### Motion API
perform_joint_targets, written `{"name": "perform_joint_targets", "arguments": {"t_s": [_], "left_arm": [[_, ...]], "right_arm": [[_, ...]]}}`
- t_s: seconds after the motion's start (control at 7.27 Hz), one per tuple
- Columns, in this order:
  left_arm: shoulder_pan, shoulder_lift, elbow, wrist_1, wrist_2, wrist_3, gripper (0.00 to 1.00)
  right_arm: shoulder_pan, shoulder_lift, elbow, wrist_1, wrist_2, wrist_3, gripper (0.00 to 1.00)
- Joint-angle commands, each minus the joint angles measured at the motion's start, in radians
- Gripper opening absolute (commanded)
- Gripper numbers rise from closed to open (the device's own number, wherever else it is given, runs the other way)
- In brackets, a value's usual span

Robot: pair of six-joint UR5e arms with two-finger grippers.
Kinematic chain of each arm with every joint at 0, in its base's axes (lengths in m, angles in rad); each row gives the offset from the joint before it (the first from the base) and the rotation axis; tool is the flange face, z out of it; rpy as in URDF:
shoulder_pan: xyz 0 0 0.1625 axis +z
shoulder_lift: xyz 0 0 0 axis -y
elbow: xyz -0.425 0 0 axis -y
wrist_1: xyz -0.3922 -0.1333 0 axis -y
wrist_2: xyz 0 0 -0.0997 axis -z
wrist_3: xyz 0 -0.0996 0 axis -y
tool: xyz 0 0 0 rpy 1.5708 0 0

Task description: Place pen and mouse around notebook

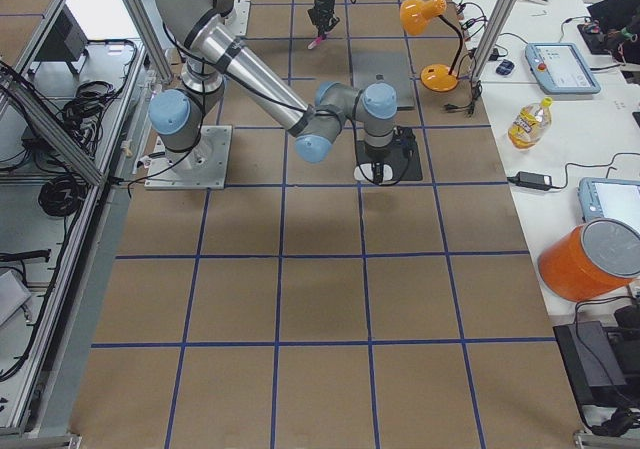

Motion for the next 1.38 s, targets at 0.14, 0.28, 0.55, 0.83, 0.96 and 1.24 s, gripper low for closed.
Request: {"name": "perform_joint_targets", "arguments": {"t_s": [0.14,0.28,0.55,0.83,0.96,1.24], "left_arm": [[-0.144,-0.121,0.090,0.118,0.009,-0.601,0.00],[-0.168,-0.167,0.122,0.090,0.014,-0.655,0.01],[-0.189,-0.195,0.139,0.041,0.025,-0.721,0.28],[-0.182,-0.185,0.133,0.001,0.022,-0.645,0.69],[-0.177,-0.180,0.146,0.007,0.028,-0.642,0.97],[-0.110,-0.137,0.140,-0.007,0.026,-0.478,0.96]], "right_arm": [[0.102,0.079,-0.087,-0.001,0.003,0.155,0.50],[0.102,0.105,-0.121,0.003,0.000,0.155,0.50],[0.107,0.126,-0.116,0.026,0.000,0.155,0.51],[0.111,0.140,-0.116,0.040,0.002,0.150,0.59],[0.113,0.157,-0.121,0.034,0.002,0.155,0.99],[0.151,0.156,-0.148,0.040,-0.015,0.150,1.00]]}}
